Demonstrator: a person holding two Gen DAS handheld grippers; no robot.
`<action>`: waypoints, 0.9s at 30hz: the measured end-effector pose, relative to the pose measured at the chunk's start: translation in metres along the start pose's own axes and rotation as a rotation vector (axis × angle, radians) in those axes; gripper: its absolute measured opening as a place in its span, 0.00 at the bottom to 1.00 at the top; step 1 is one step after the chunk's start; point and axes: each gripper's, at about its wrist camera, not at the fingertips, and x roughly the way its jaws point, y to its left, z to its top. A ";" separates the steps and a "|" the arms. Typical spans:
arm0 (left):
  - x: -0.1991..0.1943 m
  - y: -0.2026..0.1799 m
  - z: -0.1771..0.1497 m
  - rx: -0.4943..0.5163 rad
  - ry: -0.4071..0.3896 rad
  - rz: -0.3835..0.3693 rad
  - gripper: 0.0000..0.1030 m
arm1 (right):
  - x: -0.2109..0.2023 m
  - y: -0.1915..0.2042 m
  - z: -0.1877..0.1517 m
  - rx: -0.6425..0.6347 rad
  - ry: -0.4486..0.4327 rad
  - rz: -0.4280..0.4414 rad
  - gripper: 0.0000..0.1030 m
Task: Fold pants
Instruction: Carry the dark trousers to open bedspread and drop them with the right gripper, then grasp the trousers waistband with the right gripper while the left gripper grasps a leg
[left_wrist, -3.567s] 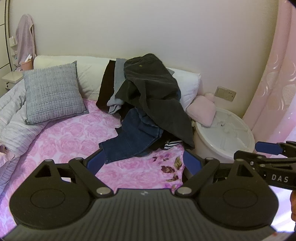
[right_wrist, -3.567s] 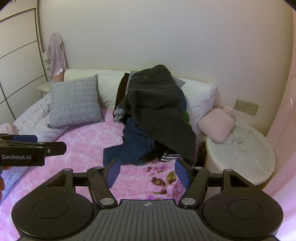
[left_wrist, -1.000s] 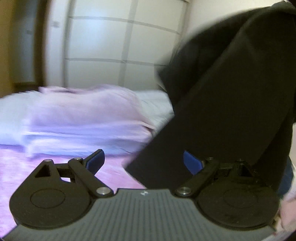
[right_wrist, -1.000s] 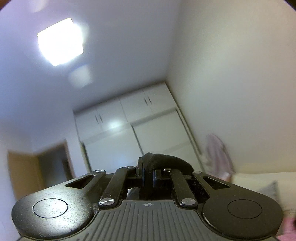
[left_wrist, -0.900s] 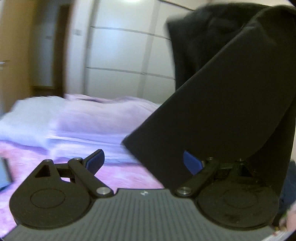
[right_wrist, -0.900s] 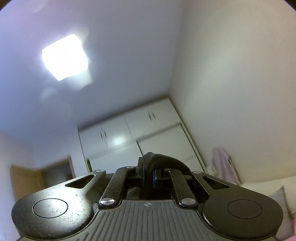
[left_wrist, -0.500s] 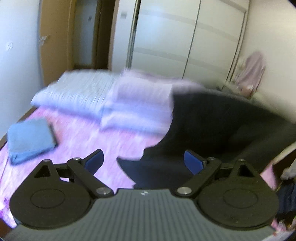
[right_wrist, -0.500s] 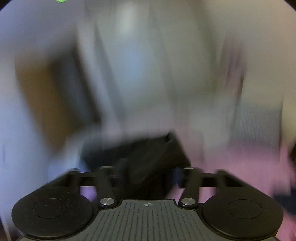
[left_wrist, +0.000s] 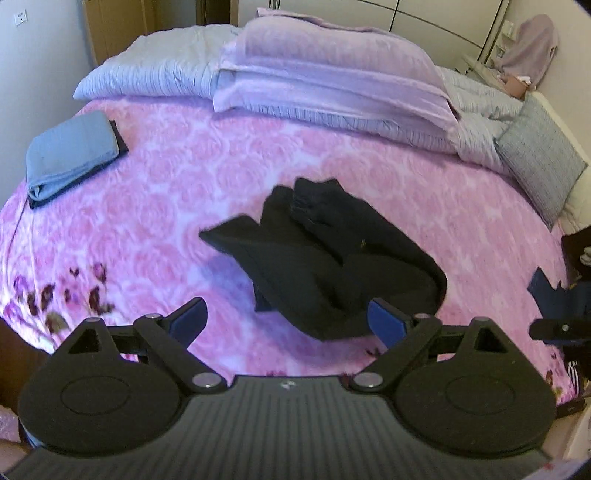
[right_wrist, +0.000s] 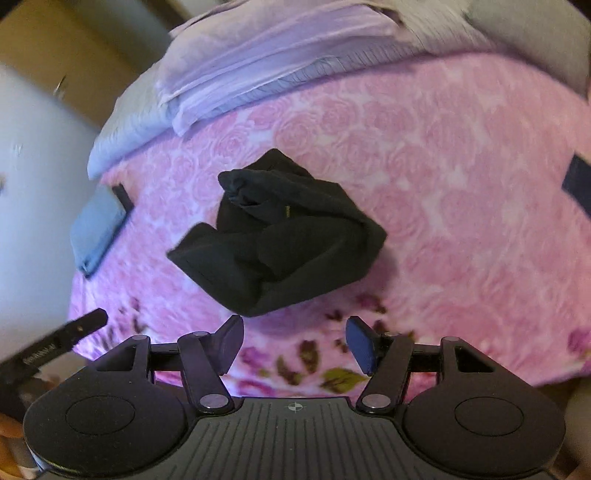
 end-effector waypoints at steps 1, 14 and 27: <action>-0.001 -0.004 -0.006 -0.002 0.004 0.003 0.89 | 0.014 -0.005 -0.019 -0.018 0.002 -0.007 0.57; -0.021 -0.030 -0.056 -0.069 0.016 0.046 0.89 | 0.036 -0.010 -0.049 -0.155 0.084 0.035 0.57; 0.018 0.002 -0.025 -0.080 0.061 0.007 0.89 | 0.067 0.012 -0.012 -0.137 0.066 -0.001 0.57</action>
